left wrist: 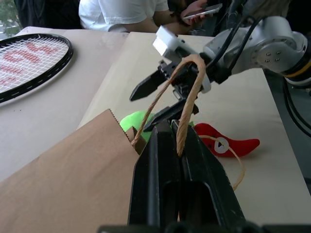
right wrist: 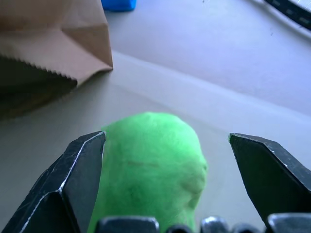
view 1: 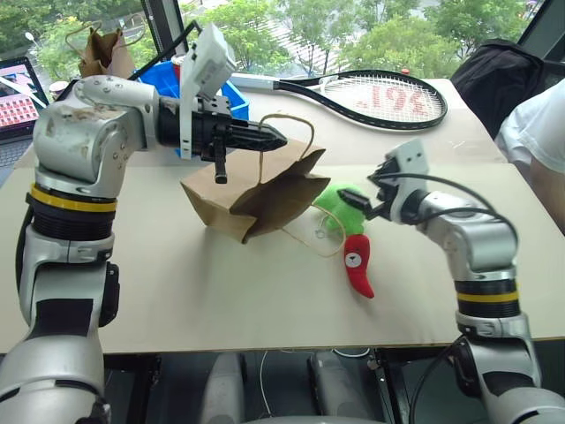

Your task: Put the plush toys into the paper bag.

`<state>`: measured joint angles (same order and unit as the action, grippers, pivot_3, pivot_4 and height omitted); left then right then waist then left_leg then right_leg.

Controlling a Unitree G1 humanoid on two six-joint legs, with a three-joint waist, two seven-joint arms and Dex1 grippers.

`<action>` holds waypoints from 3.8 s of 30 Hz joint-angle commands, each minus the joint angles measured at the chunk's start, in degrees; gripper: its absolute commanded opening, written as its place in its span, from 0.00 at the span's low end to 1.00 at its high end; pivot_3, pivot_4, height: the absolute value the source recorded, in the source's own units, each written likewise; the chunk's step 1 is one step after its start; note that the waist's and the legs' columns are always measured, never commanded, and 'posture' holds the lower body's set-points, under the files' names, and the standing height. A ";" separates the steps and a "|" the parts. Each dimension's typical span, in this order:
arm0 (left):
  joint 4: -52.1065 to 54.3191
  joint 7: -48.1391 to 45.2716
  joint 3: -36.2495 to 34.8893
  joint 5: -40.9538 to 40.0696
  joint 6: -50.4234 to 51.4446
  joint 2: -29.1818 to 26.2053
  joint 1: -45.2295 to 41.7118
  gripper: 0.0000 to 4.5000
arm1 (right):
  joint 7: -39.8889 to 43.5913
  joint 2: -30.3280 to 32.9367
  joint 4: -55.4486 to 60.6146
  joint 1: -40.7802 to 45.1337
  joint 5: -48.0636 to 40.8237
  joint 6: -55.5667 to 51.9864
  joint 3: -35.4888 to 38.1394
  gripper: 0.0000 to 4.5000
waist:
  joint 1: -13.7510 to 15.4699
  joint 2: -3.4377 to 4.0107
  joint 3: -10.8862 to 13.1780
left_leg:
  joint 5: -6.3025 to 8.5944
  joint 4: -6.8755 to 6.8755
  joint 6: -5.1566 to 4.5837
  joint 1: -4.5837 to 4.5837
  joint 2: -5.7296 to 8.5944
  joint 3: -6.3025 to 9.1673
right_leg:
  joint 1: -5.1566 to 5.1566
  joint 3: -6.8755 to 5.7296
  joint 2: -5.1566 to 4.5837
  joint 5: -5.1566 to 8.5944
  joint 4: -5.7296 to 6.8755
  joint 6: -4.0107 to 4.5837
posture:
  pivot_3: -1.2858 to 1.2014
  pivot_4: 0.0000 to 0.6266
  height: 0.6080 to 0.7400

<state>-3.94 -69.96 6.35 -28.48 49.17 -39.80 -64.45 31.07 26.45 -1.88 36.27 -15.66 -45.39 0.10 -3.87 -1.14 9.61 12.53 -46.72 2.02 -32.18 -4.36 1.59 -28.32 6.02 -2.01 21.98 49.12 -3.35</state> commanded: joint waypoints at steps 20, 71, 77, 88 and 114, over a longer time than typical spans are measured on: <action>4.43 4.68 -3.14 -5.63 4.47 2.98 -0.76 0.00 | 4.14 13.45 25.29 -0.29 -16.23 -11.38 14.77 0.00 | 0.92 0.22 0.18 | 0.00 0.00 0.00 0.00 0.04 0.02 | 0.03 0.01 -0.04 0.01 0.00 -0.02 | 0.52 0.24 0.38; 8.78 18.03 -7.19 -15.94 11.32 9.18 10.01 0.00 | 3.87 21.91 45.52 -23.18 -37.82 -37.89 32.74 0.99 | 1.77 0.20 0.22 | -0.01 0.05 -0.04 -0.01 0.12 0.05 | 0.18 -0.03 -0.13 0.00 -0.26 -0.01 | 0.52 0.24 0.38; 6.89 16.76 -6.73 -15.36 10.11 9.17 8.63 0.00 | 0.07 19.71 49.39 -34.76 -36.06 -34.29 28.89 0.99 | 1.12 0.18 0.23 | -0.05 0.06 -0.10 0.05 0.13 0.02 | 0.20 0.00 -0.12 0.01 -0.28 -0.06 | 0.52 0.24 0.38; 6.49 16.24 -6.75 -15.32 9.66 9.19 7.73 0.00 | -10.12 10.98 42.59 -36.09 -23.23 -22.82 10.56 0.84 | 1.29 0.17 0.24 | -0.08 0.06 -0.15 0.05 0.13 0.03 | 0.24 0.00 -0.12 0.08 -0.40 -0.24 | 0.52 0.24 0.38; 6.54 16.85 -7.84 -16.01 9.29 11.26 7.31 0.00 | 17.41 42.71 41.63 -28.52 -33.69 -16.14 26.11 0.02 | 1.44 0.19 0.28 | -0.08 0.09 -0.15 0.12 0.32 0.07 | 0.66 0.04 -0.24 -0.04 -0.91 -0.42 | 0.52 0.24 0.38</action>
<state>1.53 -52.94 -0.51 -44.16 59.88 -28.21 -55.93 47.96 68.23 38.06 4.88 -45.10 -59.50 29.12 -2.43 -0.96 9.90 12.45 -46.64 1.87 -32.06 -4.04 1.69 -27.62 6.04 -2.25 21.89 48.17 -3.68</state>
